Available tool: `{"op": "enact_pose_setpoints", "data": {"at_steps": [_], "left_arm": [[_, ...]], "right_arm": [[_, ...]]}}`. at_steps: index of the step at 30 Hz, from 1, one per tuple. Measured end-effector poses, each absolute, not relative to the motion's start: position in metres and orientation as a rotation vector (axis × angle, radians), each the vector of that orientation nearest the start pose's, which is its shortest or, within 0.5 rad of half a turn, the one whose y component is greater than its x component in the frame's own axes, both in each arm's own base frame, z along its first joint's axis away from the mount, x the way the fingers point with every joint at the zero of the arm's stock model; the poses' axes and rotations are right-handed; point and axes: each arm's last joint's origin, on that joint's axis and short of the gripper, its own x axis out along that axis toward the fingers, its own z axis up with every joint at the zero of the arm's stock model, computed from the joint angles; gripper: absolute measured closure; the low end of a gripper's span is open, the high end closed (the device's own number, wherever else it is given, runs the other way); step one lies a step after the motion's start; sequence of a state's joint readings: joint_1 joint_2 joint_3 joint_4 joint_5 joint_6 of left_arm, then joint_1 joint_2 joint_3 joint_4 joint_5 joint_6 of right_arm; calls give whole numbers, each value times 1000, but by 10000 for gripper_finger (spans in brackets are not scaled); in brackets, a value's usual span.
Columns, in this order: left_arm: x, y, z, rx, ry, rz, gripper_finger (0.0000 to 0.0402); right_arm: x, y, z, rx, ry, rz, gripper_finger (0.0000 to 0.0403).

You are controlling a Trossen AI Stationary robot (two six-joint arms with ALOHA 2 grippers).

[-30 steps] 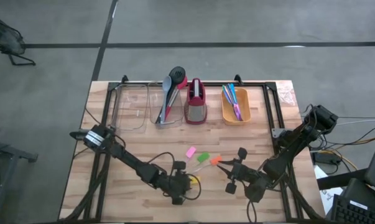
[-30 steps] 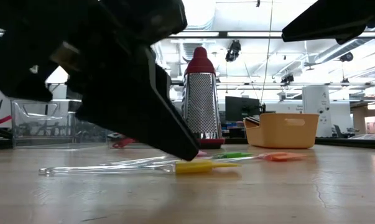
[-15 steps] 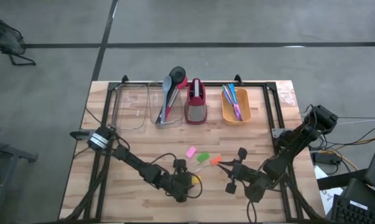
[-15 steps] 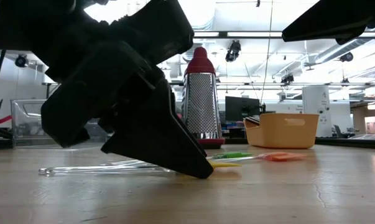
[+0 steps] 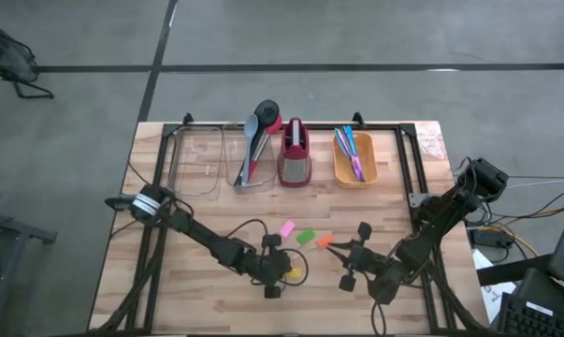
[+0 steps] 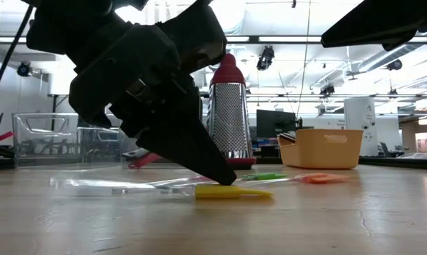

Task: Pick & Place Kitchen Items
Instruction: Put the yellow spatula into the left transparent bin

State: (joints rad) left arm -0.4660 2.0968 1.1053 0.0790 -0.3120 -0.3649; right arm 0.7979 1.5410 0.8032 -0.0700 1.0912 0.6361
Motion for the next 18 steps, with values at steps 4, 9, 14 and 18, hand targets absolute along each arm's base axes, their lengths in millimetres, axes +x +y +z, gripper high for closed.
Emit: {"op": "enact_pose_setpoints", "data": {"at_steps": [4,9,14,18], "left_arm": [[357,-170,86,2,851,7,398],[355,-175,109,32,782,-1,392],[345,-183,135,57,748,-34,383],[331,-183,153,51,797,-33,364]], "right_arm": [[221,189,188,-38,359,-405,344],[221,189,188,-38,359,-405,337],[220,189,188,-39,359,-405,332],[220,189,188,-38,359,-405,330]]}}
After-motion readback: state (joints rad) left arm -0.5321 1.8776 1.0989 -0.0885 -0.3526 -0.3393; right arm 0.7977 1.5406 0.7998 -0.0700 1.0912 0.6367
